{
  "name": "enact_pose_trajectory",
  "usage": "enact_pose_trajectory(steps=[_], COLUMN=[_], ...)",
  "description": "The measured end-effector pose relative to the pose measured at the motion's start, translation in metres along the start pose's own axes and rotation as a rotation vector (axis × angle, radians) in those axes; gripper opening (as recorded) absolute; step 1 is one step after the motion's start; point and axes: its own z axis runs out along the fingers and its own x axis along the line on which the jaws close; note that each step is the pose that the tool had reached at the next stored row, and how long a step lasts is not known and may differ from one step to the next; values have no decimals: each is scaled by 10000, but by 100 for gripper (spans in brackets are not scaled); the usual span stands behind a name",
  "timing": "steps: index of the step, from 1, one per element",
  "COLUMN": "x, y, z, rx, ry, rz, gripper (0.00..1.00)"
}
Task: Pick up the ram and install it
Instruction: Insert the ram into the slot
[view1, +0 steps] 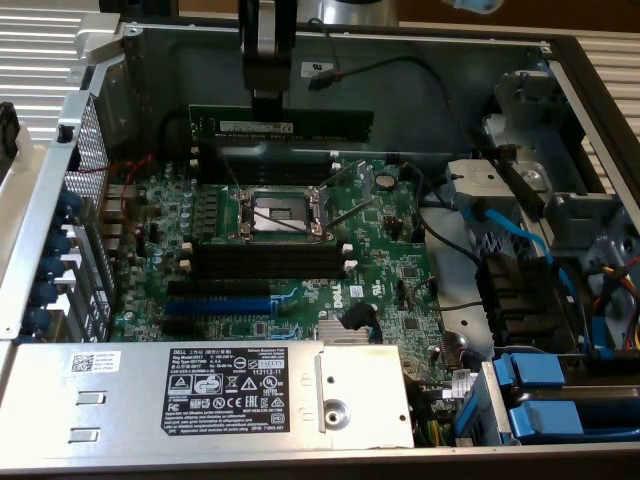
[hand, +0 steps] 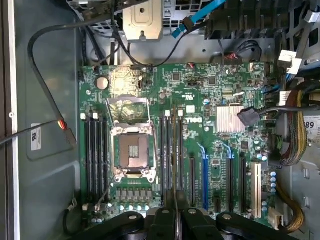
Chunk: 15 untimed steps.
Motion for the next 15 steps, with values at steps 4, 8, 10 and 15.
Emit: enact_pose_trajectory(steps=[4, 8, 10, 15], x=[0, -2, -7, -34], y=[-57, -40, -34, -33], z=[73, 146, 182, 273], rx=[2, 2, 2, 3], ry=[-1, 0, 0, -1], rz=[0, 0, 1, 0], gripper=[12, 12, 12, 12])
